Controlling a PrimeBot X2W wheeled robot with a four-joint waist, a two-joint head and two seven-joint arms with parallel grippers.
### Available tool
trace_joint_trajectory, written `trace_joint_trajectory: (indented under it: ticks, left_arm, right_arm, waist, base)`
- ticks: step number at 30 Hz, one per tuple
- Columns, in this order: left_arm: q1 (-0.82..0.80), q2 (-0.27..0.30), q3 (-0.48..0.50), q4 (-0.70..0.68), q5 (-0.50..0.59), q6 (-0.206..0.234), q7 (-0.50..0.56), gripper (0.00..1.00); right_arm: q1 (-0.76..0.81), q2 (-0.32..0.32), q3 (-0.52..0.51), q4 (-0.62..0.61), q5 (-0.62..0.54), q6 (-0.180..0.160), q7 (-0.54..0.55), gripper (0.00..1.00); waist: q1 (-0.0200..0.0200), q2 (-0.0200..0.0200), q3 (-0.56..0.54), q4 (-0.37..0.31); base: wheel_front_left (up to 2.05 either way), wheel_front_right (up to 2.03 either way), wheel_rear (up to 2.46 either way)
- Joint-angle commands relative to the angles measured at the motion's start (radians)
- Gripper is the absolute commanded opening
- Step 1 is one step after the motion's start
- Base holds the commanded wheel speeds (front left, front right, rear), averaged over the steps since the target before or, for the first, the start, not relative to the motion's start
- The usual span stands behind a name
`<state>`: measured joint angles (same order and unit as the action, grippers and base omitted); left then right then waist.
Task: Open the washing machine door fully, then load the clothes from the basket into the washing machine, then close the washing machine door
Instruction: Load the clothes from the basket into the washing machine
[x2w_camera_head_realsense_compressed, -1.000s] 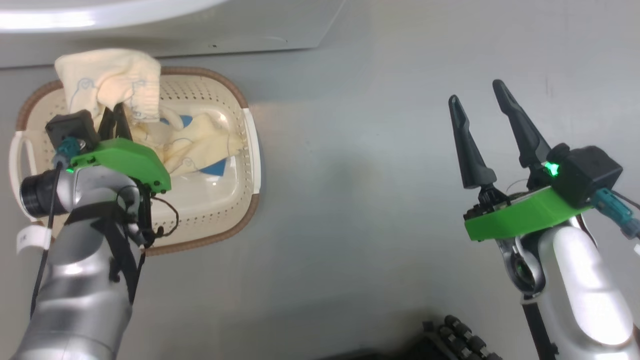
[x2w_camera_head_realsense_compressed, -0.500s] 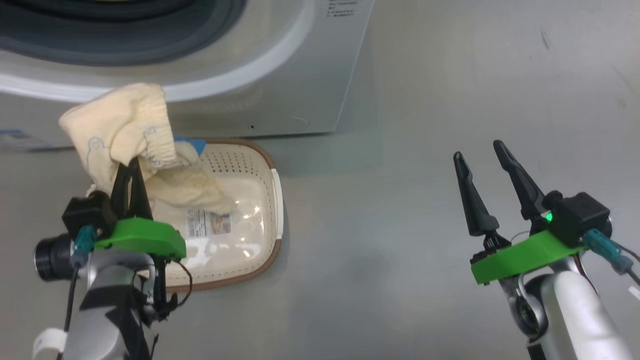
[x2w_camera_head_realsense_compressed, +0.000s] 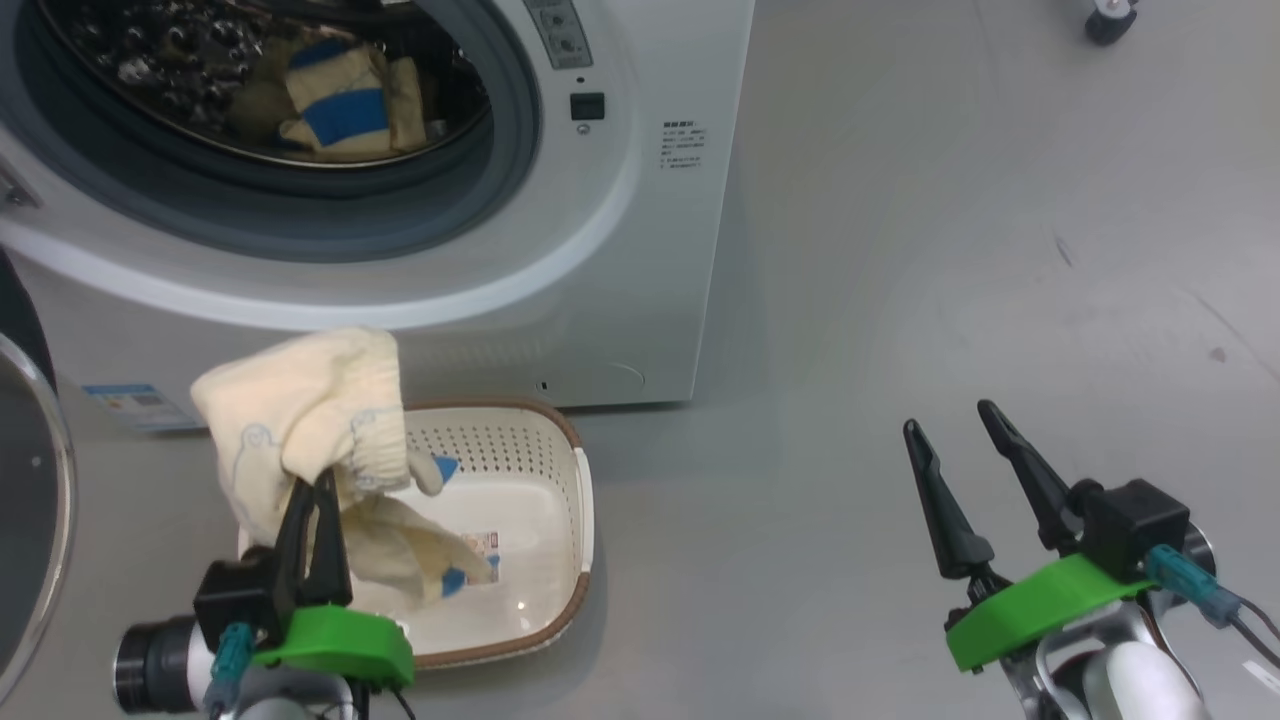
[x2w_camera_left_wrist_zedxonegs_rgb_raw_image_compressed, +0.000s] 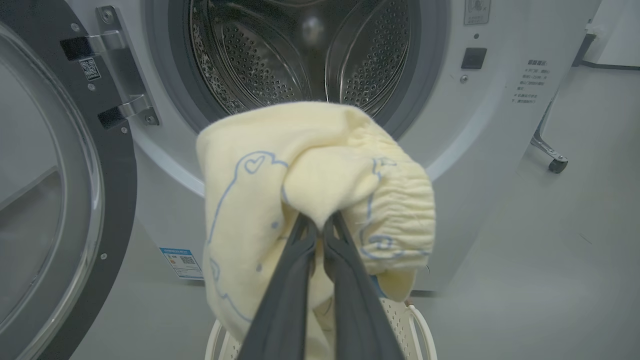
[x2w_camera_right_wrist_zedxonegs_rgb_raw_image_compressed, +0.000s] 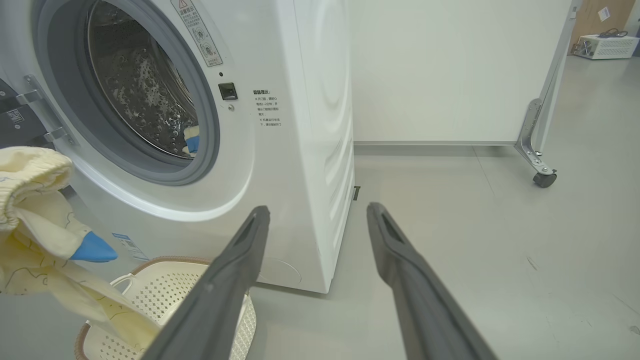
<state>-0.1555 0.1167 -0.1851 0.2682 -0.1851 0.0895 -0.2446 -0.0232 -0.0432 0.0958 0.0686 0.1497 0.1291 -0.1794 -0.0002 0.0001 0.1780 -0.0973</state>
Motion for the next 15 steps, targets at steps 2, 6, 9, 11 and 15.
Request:
trace_joint_trajectory:
  ticks: [2,6,9,11,15]
  left_arm:
    - [0.01,0.018,0.026,-0.056,0.005,0.009,0.006,0.0]
    - [0.076,0.015,0.021,-0.097,-0.006,0.018,0.031,0.0]
    - [0.115,0.015,0.017,-0.127,-0.01,0.025,0.048,0.0]
    - [0.136,0.016,0.013,-0.145,-0.01,0.029,0.058,0.0]
    - [0.162,0.019,0.008,-0.173,-0.014,0.033,0.074,0.0]
  right_arm:
    - [0.007,-0.007,0.016,-0.039,-0.003,0.002,0.008,1.0]
    - [0.045,-0.007,0.014,-0.057,-0.002,0.002,0.028,1.0]
    - [0.069,-0.007,0.014,-0.074,-0.002,0.002,0.042,1.0]
    - [0.083,-0.007,0.014,-0.085,-0.002,0.002,0.05,1.0]
    - [0.107,-0.007,0.012,-0.104,-0.001,0.002,0.064,1.0]
  waist:
    - [0.0002,-0.0001,-0.054,0.012]
    - [0.0002,-0.0001,-0.105,0.02]
    - [0.0002,-0.0001,-0.132,0.023]
    - [0.0002,-0.0001,-0.146,0.024]
    - [0.0002,-0.0001,-0.163,0.028]
  base:
    - [0.0,0.0,0.0]
    - [0.0,0.0,0.0]
    - [0.0,0.0,0.0]
    - [0.0,0.0,0.0]
    - [0.0,0.0,0.0]
